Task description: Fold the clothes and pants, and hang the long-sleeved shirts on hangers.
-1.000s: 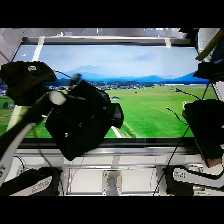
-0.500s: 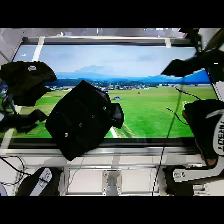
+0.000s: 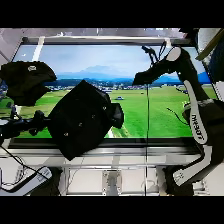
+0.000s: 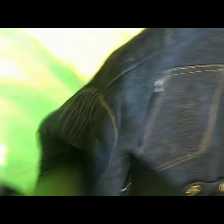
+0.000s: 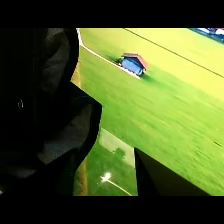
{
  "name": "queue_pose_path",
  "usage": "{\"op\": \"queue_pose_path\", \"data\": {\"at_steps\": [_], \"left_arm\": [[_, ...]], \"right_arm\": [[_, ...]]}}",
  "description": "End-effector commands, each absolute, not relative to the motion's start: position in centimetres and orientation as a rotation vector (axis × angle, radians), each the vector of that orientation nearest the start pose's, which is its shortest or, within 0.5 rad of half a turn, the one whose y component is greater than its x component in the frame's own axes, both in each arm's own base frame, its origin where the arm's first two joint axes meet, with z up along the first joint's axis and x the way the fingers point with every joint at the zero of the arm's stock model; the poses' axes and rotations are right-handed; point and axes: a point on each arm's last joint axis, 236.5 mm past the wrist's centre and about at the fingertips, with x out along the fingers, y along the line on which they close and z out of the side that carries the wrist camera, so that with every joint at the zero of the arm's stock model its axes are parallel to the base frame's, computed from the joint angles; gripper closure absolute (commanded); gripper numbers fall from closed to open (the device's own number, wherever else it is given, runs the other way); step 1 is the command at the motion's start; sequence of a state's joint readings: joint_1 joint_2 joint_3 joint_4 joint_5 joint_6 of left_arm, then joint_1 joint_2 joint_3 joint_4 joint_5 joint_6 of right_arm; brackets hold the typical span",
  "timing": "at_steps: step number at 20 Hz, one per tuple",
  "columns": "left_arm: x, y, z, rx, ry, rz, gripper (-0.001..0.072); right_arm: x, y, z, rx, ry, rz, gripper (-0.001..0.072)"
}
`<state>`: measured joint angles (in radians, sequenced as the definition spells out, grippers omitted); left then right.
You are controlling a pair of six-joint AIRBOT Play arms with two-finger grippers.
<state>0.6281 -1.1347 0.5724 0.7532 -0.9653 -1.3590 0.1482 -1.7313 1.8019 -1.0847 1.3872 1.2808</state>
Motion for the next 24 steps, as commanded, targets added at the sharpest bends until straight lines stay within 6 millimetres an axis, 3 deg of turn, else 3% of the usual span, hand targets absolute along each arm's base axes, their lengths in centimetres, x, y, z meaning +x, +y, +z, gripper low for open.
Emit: {"op": "queue_pose_path", "data": {"at_steps": [1,3,5,7,10,13,15,16,17,18,21,23,24], "left_arm": [[34.7,4.7,-6.0,-1.152,0.932,0.086,0.0694],[37.0,5.8,-4.7,-1.106,0.855,0.111,0.0696],[39.9,5.7,-2.0,-0.994,0.801,0.071,0.0696],[43.1,3.6,1.3,-0.843,0.772,-0.019,0.0696],[47.8,-1.9,4.8,-0.691,0.734,-0.159,0.0696],[52.4,-3.7,5.8,-0.648,0.66,-0.158,0.0695],[54.5,-2.7,5.8,-0.663,0.633,-0.125,0.0693],[54.9,-1.9,6.0,-0.66,0.628,-0.119,0.0647],[55.0,-1.0,6.5,-0.664,0.616,-0.111,0.041],[54.7,0.1,7.1,-0.66,0.615,-0.108,0.0127],[50.6,4.6,7.3,-0.584,0.721,-0.092,0.0141],[44.6,7.8,5.1,-0.577,0.939,-0.047,0.0249],[40.5,9.4,3.1,-0.523,1.091,-0.018,0.0251]], "right_arm": [[47.6,19.1,3.5,0.04,1.219,0.651,0.0304],[48.1,18.9,3.5,0.038,1.2,0.638,0.0304],[48.6,18.1,3.1,0.004,1.194,0.608,0.0304],[49.0,17.5,2.8,-0.02,1.189,0.584,0.0305],[49.1,17.3,2.2,-0.026,1.199,0.578,0.0304],[49.3,16.6,1.8,-0.041,1.204,0.559,0.0305],[49.6,15.2,1.6,-0.052,1.209,0.528,0.0304],[49.7,14.3,1.6,-0.047,1.216,0.515,0.0304],[49.7,13.4,1.5,-0.033,1.228,0.5,0.0304],[49.4,12.3,1.3,-0.013,1.253,0.484,0.0305],[46.5,9.1,0.8,0.033,1.396,0.473,0.0306],[45.2,8.4,1.2,0.073,1.442,0.491,0.0307],[44.9,9.2,1.8,0.106,1.434,0.525,0.0307]]}}
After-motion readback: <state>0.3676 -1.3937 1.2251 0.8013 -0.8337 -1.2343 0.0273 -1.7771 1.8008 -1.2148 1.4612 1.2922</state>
